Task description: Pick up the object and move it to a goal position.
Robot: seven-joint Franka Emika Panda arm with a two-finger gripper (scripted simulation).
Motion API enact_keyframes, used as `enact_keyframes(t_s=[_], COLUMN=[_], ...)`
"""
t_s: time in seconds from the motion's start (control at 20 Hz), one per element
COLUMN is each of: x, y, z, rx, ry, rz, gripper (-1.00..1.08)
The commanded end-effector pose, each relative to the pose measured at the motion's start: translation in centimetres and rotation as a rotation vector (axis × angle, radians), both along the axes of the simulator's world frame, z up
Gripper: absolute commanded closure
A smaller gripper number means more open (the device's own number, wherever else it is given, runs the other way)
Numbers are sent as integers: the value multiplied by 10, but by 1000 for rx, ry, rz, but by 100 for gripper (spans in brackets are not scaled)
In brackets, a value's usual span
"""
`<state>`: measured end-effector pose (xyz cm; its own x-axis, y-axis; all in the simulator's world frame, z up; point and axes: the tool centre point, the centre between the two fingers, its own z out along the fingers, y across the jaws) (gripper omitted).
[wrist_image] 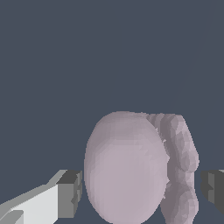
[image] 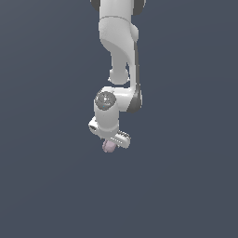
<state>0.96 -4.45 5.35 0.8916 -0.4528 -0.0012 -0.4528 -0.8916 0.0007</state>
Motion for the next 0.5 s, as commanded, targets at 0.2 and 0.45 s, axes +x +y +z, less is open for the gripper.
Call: enact_keyframes(t_s=[0.2,0.45], x=[1,1], y=[0,0], z=[-9,-9], rx=[0,0], ry=[-1,-1], rz=[-1,-1], gripper=[108,108])
